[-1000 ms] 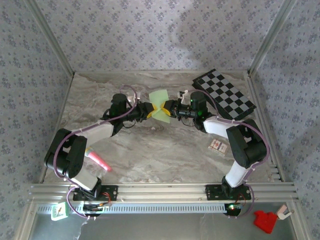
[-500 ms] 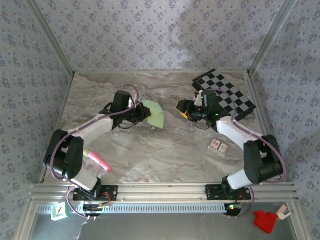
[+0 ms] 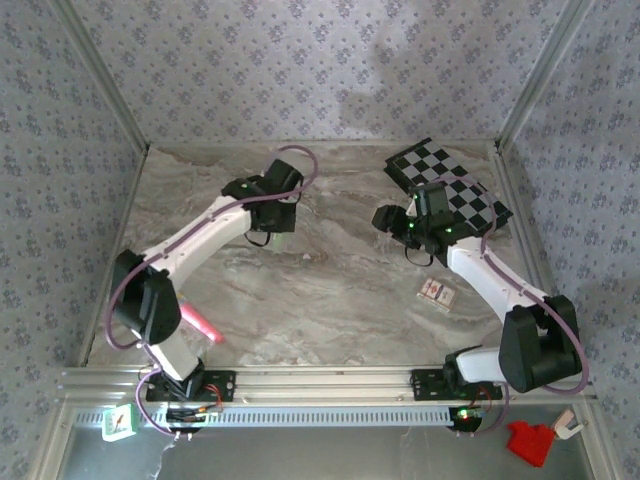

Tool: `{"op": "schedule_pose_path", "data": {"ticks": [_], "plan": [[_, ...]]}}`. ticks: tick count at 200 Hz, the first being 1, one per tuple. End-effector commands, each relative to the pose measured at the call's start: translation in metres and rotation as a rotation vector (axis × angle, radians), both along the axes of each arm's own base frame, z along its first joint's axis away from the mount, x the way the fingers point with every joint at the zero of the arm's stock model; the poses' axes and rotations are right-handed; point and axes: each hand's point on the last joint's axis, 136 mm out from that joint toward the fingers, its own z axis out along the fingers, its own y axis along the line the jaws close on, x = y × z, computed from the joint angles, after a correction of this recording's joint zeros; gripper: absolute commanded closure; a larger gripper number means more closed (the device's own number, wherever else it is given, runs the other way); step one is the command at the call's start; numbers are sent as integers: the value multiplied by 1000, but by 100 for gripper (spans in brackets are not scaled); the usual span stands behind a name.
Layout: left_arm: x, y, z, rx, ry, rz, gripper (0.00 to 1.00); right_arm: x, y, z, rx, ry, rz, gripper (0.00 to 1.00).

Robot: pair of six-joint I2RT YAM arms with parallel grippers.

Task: Fold a paper plane with a square sheet of paper (pick it up from the middle)
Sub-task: Turn over the paper at the center of the table.

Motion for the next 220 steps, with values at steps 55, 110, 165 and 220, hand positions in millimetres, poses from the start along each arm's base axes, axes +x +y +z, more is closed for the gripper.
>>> {"op": "schedule_pose_path", "data": {"ticks": [55, 110, 165, 220], "plan": [[5, 0, -49, 353, 94, -46, 92, -7, -16, -3, -36, 2, -23, 38], [-13, -62, -93, 25, 274, -105, 79, -8, -18, -10, -43, 21, -27, 38], [-12, -110, -50, -480, 313, -130, 49, -12, -10, -20, -49, 56, -2, 38], [5, -49, -19, -656, 171, 46, 33, -26, 66, -33, -68, 119, 170, 36]]}}
